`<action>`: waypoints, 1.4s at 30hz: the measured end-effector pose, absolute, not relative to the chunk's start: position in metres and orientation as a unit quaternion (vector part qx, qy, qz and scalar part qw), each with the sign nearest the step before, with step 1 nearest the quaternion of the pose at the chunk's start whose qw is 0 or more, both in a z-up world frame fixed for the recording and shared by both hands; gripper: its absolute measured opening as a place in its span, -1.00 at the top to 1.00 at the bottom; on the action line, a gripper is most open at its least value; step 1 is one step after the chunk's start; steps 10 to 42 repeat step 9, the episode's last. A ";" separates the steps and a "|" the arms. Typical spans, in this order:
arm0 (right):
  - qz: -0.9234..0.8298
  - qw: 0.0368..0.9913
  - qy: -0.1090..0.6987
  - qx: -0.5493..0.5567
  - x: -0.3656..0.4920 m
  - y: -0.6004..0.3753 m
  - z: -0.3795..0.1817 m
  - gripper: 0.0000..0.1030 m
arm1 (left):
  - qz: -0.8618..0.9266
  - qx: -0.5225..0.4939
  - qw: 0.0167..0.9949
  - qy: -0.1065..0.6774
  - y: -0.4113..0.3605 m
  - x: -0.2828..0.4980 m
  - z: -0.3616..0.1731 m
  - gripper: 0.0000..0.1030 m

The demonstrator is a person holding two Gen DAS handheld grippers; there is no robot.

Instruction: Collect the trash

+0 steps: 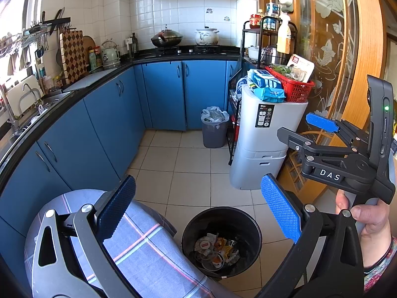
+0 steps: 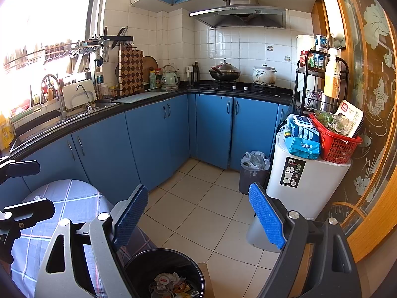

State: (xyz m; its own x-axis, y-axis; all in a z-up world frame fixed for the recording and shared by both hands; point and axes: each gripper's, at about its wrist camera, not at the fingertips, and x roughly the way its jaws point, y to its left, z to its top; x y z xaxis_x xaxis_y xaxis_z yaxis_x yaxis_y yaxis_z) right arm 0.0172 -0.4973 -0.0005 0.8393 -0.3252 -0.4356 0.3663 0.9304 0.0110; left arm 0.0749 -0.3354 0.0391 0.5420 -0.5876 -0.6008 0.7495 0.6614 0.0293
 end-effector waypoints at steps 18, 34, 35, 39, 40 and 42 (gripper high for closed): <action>-0.180 0.958 0.219 0.046 0.017 -0.497 0.000 -0.58 | -0.388 0.138 0.863 0.293 -0.338 0.077 0.039 -0.93; -0.180 0.958 0.219 0.046 0.017 -0.497 0.000 -0.58 | -0.388 0.138 0.863 0.293 -0.338 0.077 0.039 -0.93; -0.180 0.958 0.219 0.046 0.017 -0.497 0.000 -0.58 | -0.388 0.138 0.863 0.293 -0.338 0.077 0.039 -0.93; -0.180 0.958 0.219 0.046 0.017 -0.497 0.000 -0.58 | -0.388 0.138 0.863 0.293 -0.338 0.077 0.039 -0.93; -0.180 0.958 0.219 0.046 0.017 -0.497 0.000 -0.58 | -0.388 0.138 0.863 0.293 -0.338 0.077 0.039 -0.93; -0.180 0.958 0.219 0.046 0.017 -0.497 0.000 -0.58 | -0.388 0.138 0.863 0.293 -0.338 0.077 0.039 -0.93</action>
